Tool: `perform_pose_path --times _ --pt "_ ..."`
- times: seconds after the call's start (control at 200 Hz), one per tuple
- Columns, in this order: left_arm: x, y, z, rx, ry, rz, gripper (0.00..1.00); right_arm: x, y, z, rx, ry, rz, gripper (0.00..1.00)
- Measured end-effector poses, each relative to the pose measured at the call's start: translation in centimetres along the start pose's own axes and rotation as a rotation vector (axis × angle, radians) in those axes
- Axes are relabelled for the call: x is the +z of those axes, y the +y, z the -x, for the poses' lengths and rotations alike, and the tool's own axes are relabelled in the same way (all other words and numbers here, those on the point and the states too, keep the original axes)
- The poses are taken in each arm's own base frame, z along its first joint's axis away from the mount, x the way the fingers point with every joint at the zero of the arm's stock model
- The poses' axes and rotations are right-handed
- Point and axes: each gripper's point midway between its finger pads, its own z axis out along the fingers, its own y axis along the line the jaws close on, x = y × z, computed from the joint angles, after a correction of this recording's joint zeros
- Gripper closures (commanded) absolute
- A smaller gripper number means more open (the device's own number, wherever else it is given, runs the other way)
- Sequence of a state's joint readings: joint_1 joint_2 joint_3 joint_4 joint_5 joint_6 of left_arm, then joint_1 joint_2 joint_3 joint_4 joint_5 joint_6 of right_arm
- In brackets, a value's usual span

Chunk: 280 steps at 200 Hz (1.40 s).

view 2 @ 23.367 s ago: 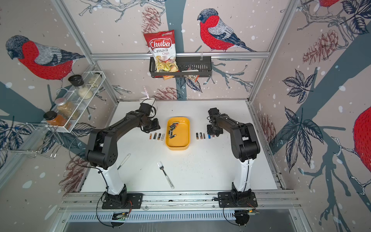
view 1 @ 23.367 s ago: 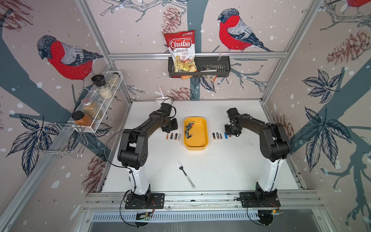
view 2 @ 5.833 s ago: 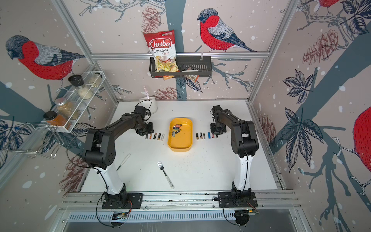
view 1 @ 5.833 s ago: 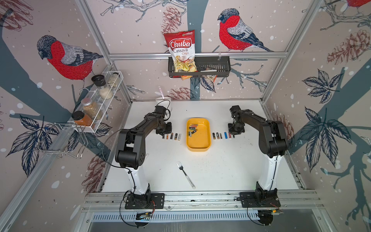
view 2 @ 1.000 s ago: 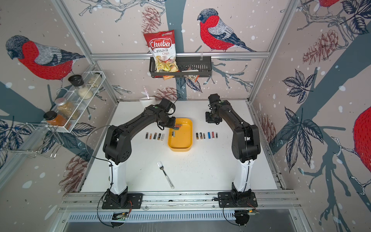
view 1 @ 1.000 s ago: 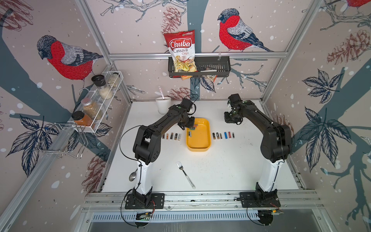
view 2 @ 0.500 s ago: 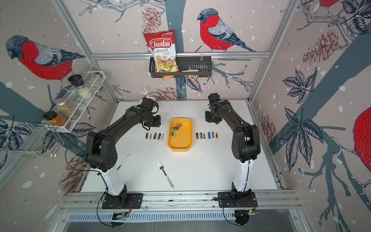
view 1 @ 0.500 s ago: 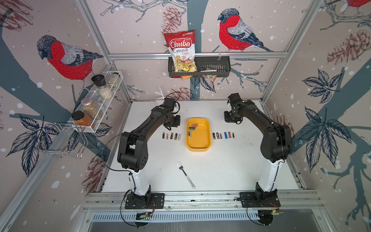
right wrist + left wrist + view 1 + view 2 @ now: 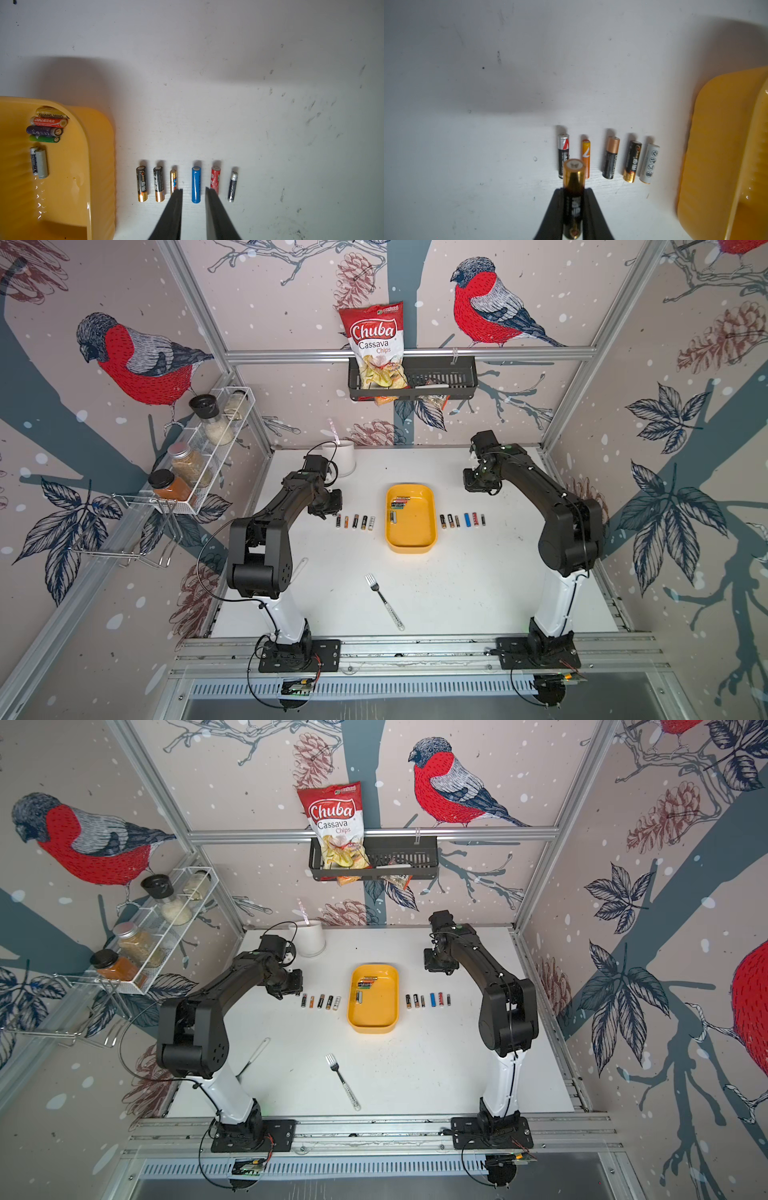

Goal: Take the batteries out of the storage box
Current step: Place the battery at the center of the board.

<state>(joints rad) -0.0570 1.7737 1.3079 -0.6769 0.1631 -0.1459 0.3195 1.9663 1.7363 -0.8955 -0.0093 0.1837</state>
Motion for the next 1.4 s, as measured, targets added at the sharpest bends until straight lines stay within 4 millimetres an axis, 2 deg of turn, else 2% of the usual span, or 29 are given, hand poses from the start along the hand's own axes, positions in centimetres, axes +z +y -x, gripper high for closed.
perform_pose_path --times 0.135,0.335,0.595,1.081,1.401 --pt "0.7 1.6 -0.1 -0.008 0.007 0.016 0.85 0.0 0.0 0.1 -0.001 0.0 -0.004 0.74" --pt "2.4 2.5 -0.8 0.004 0.051 0.03 0.85 -0.1 0.0 0.3 -0.001 0.001 -0.008 0.74" --pt "3.9 3.1 -1.1 0.022 0.074 0.05 0.85 0.0 0.0 0.1 -0.003 0.012 -0.017 0.74" --pt "5.5 3.5 -1.6 0.033 0.111 0.052 0.84 0.0 -0.1 0.0 -0.004 0.014 -0.028 0.74" --pt "5.8 3.5 -1.5 0.034 0.111 0.052 0.81 0.1 -0.2 0.0 -0.003 0.016 -0.03 0.74"
